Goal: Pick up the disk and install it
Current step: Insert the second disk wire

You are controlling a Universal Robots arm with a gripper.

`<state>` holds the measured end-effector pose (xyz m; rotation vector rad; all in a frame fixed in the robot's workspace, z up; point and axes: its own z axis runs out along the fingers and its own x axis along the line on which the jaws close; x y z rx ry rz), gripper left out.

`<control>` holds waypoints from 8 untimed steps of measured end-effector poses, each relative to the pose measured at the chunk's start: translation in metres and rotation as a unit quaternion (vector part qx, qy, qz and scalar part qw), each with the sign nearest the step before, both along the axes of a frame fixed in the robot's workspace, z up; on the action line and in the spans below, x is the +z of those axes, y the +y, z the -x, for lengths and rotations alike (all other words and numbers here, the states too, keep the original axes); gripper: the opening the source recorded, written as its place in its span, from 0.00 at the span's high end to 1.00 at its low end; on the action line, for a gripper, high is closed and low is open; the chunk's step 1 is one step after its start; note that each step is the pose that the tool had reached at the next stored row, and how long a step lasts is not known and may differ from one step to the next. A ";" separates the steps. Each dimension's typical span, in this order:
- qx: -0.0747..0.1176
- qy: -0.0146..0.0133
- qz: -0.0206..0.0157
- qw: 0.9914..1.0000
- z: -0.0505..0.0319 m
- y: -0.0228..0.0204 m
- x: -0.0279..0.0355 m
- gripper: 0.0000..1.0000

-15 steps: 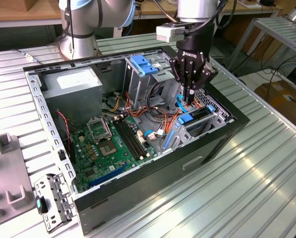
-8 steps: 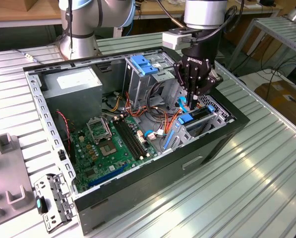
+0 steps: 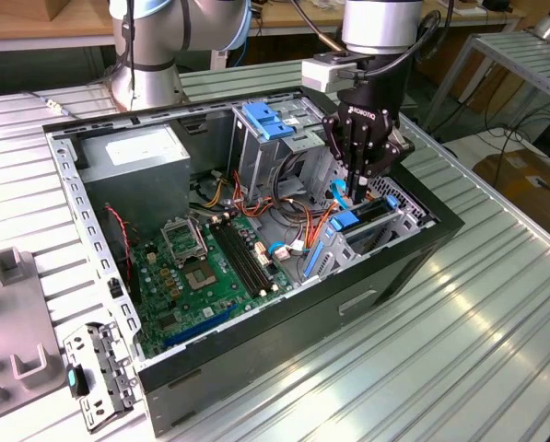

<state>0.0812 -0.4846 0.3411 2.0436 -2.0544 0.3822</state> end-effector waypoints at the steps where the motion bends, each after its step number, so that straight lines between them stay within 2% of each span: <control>1: 0.000 0.000 0.000 1.000 0.0000 0.0000 0.0000 0.84; 5: 0.000 0.000 -0.001 1.000 0.0000 0.0000 0.0000 0.84; 7: 0.000 0.000 -0.003 1.000 0.0000 0.0000 0.0000 0.84; 8: 0.000 0.000 -0.006 1.000 0.0000 0.0000 0.0000 0.84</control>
